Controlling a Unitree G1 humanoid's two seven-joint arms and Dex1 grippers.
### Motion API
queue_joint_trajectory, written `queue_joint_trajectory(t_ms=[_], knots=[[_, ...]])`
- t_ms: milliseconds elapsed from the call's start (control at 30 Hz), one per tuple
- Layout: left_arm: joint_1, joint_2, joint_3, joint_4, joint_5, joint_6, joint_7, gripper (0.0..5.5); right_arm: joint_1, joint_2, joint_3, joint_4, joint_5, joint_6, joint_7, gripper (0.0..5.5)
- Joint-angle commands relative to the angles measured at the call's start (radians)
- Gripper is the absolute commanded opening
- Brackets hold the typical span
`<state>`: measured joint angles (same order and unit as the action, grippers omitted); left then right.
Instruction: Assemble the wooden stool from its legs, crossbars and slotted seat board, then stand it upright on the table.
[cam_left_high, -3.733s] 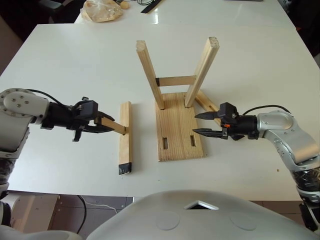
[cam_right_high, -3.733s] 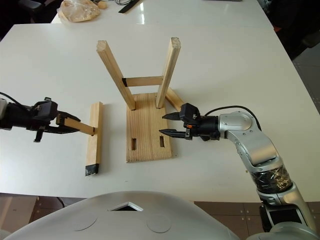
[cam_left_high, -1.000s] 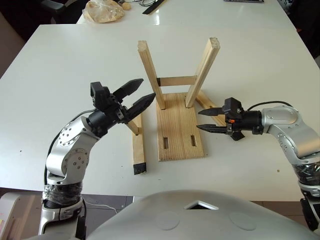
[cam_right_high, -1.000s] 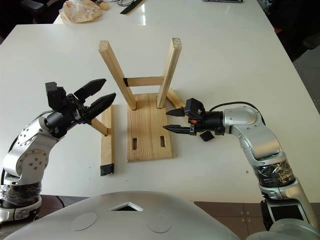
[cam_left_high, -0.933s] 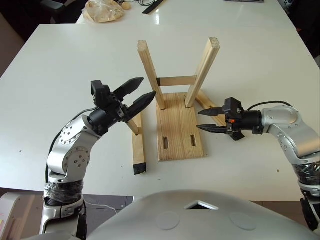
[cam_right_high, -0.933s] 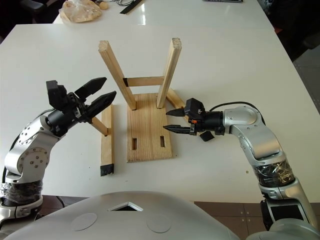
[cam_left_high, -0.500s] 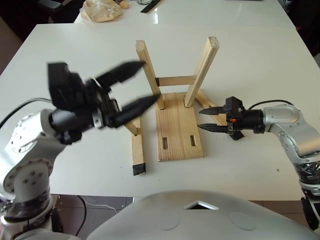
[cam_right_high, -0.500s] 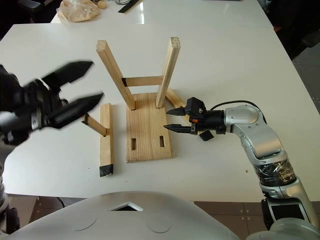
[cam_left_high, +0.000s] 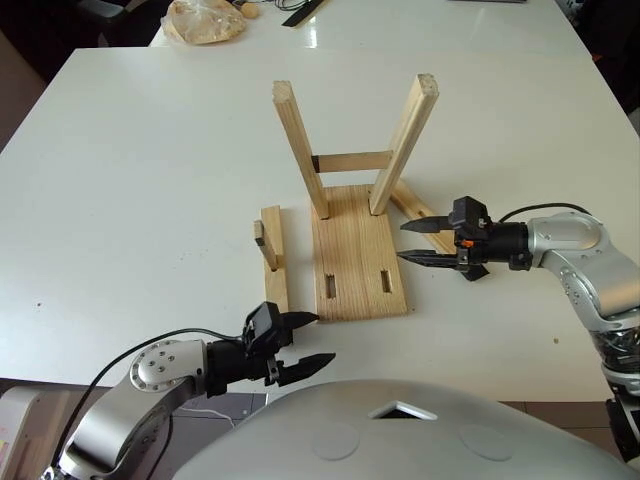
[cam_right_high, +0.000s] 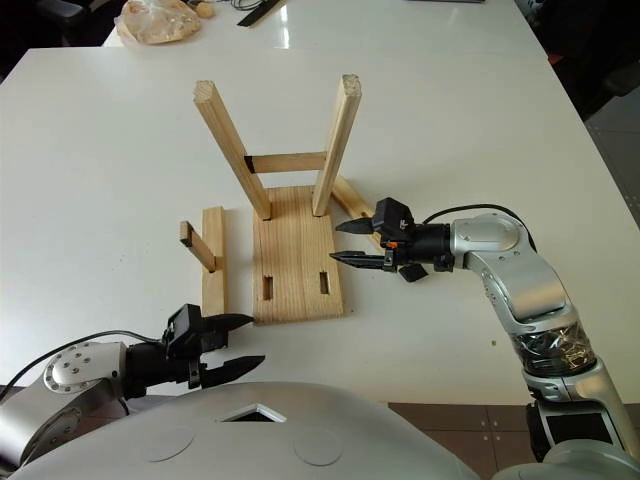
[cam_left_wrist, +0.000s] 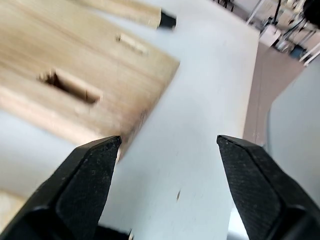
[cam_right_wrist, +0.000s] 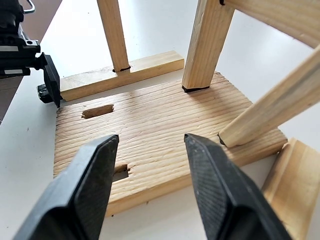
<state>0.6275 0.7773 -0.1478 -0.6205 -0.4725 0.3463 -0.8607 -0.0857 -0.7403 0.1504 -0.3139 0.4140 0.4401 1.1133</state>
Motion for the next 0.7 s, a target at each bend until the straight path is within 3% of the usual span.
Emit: queue_joint_trajectory(t_ms=[33, 267, 500, 700], knots=[[0.03, 0.042, 0.056, 0.077, 0.054, -0.058, -0.029, 3.58, 0.008, -0.01, -0.01, -0.015, 0.0, 0.0, -0.007, 2.41], [0.003, 0.108, 0.187, 0.197, 0.118, -0.129, -0.065, 3.58, 0.026, -0.005, -0.007, -0.024, -0.005, -0.003, -0.026, 2.41], [-0.072, 0.106, 0.453, 0.094, -0.093, -0.016, -0.064, 3.58, 0.046, -0.002, -0.011, -0.035, -0.002, -0.007, -0.044, 2.41], [-0.064, 0.114, 0.516, 0.13, -0.067, 0.044, -0.045, 4.44, 0.064, -0.007, -0.021, -0.045, 0.002, -0.008, -0.058, 2.41]])
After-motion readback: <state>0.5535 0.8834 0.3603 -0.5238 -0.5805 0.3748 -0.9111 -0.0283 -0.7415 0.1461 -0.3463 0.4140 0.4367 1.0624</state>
